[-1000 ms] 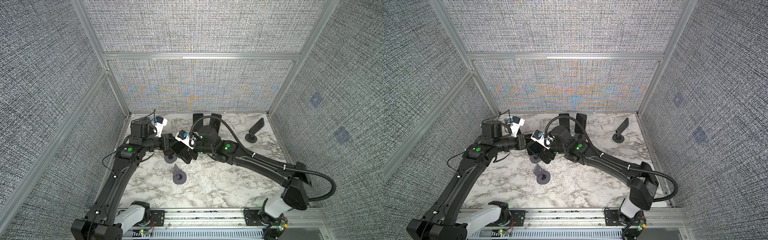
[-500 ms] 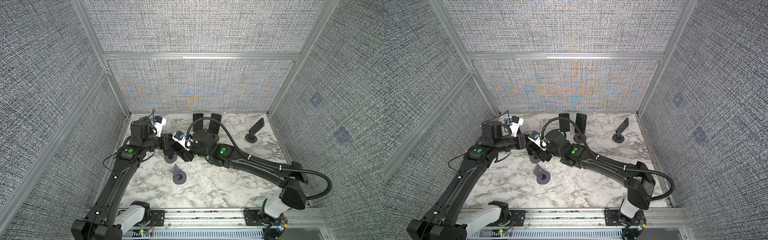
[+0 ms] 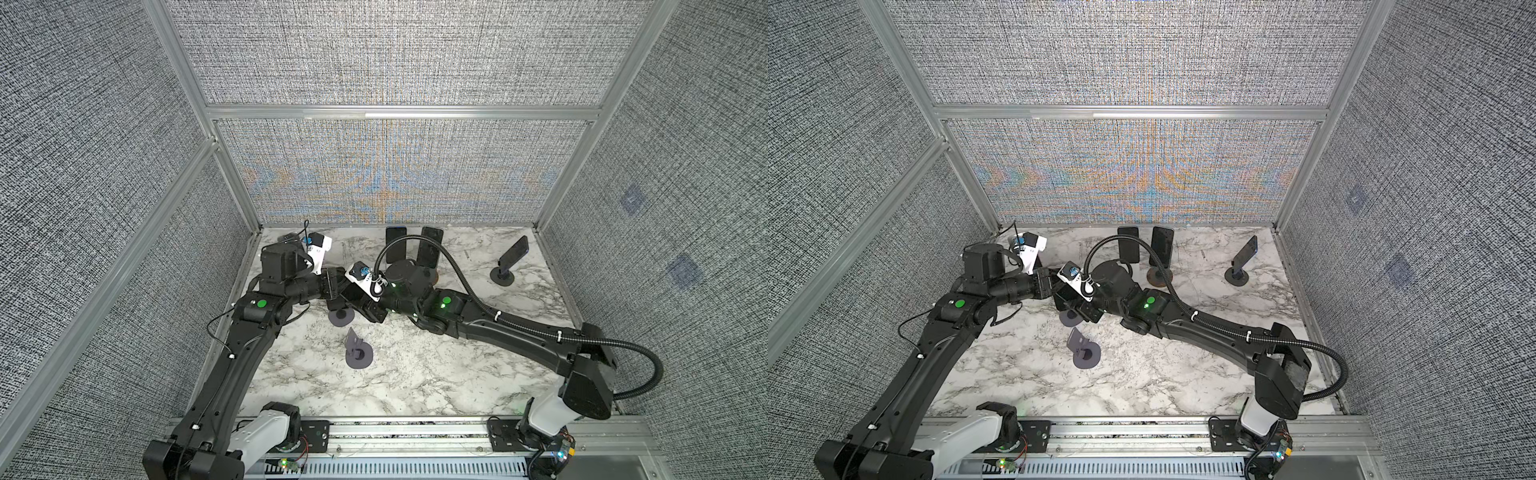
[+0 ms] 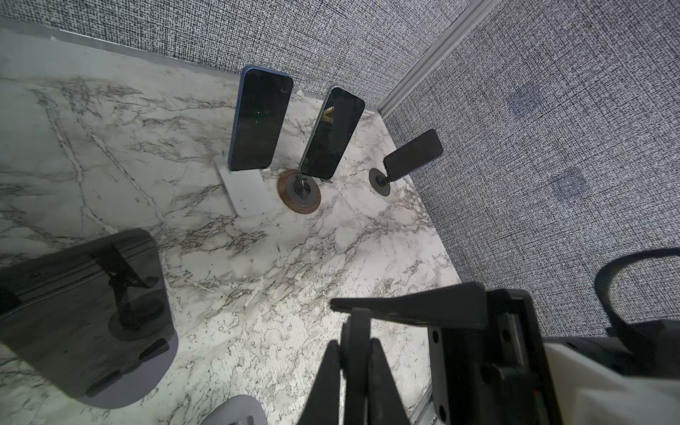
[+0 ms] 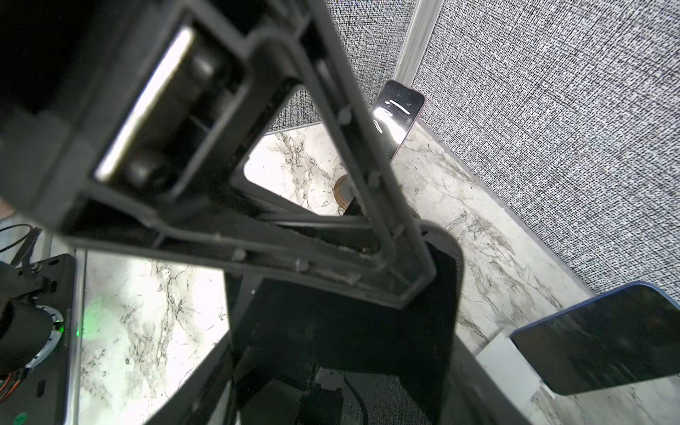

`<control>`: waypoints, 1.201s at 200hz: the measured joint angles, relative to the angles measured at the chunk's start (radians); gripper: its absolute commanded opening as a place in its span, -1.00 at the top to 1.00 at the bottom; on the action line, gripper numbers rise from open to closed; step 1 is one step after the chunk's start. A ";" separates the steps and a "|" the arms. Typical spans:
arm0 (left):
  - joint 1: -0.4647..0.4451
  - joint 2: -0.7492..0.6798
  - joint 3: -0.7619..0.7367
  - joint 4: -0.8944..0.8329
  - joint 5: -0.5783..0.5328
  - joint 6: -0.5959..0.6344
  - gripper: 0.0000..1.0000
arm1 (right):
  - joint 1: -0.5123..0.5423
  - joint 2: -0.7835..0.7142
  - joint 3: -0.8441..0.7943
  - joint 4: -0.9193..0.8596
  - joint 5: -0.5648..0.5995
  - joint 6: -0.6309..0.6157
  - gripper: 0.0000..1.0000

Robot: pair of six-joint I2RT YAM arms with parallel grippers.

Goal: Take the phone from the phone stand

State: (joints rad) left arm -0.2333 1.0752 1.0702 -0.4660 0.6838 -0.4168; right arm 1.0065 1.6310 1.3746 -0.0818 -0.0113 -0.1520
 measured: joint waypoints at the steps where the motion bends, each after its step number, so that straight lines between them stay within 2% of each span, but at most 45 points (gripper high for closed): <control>1: 0.000 0.000 0.000 0.000 0.000 0.000 0.24 | 0.000 0.000 0.000 0.000 0.000 0.000 -0.04; 23: 0.000 -0.006 -0.007 0.022 0.008 -0.010 -0.26 | -0.011 0.000 0.000 -0.013 0.007 0.026 0.02; 63: 0.000 -0.038 -0.019 0.041 -0.021 0.000 -0.54 | -0.058 -0.019 -0.026 -0.037 0.055 0.117 0.16; 104: 0.000 -0.096 -0.029 0.036 -0.126 0.050 -0.60 | -0.163 -0.145 -0.138 -0.146 0.162 0.254 0.33; 132: 0.000 -0.104 -0.047 0.023 -0.220 0.070 -0.61 | -0.301 -0.225 -0.220 -0.306 0.257 0.370 0.43; 159: 0.000 -0.105 -0.065 0.020 -0.335 0.078 -0.65 | -0.446 -0.229 -0.261 -0.465 0.311 0.443 0.53; 191: 0.000 -0.131 -0.114 0.023 -0.444 0.077 -0.72 | -0.612 -0.139 -0.263 -0.554 0.317 0.461 0.62; 240: -0.002 -0.185 -0.168 -0.008 -0.540 0.069 -0.83 | -0.712 0.116 -0.130 -0.590 0.263 0.420 0.61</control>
State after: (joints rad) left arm -0.2348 0.8898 0.9020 -0.4744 0.1440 -0.3481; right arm 0.2947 1.7470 1.2442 -0.6716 0.2516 0.2676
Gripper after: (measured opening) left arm 0.894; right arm 0.653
